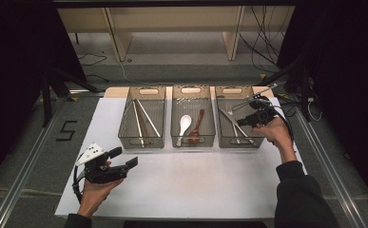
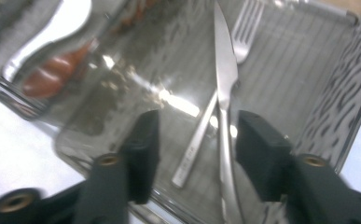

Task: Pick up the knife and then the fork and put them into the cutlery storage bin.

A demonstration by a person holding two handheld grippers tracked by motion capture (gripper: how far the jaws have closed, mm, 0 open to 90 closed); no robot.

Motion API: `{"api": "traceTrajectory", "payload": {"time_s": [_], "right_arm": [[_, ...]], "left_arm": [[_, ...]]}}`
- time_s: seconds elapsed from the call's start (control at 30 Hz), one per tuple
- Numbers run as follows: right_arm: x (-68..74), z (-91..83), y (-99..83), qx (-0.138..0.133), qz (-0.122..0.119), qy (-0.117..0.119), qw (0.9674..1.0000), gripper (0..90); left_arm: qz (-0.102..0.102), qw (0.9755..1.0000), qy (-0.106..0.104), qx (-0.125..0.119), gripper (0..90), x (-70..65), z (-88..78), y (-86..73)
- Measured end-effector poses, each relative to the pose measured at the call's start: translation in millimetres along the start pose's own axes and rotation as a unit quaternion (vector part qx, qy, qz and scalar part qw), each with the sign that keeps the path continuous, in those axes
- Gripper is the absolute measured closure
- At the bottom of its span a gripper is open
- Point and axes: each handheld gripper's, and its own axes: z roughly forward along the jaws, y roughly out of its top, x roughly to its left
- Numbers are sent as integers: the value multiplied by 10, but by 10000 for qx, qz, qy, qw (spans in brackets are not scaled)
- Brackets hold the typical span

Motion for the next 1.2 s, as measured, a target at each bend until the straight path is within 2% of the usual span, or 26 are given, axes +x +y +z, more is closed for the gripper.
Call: {"api": "traceTrajectory", "payload": {"time_s": [0.07,0.17,0.43,0.83,0.97,1.2], "right_arm": [[43,-52,-10,-224,12,73,9997,410],[113,-128,-24,-415,-13,133,9991,361],[302,-271,-99,-844,-46,420,9955,299],[552,-350,-230,-1092,-223,484,9926,248],[649,-367,-280,-1218,-337,565,9904,249],[748,-376,-374,-1376,-390,652,9876,250]], "left_arm": [[-7,10000,-8,9,179,-2,3,-1],[-1,10000,-13,20,179,-6,6,0],[2,10000,-19,26,179,-11,9,0],[17,10000,-27,36,179,-15,12,-1],[22,10000,-41,39,178,-18,13,-1],[45,9999,-73,60,179,-35,24,-2]]}}
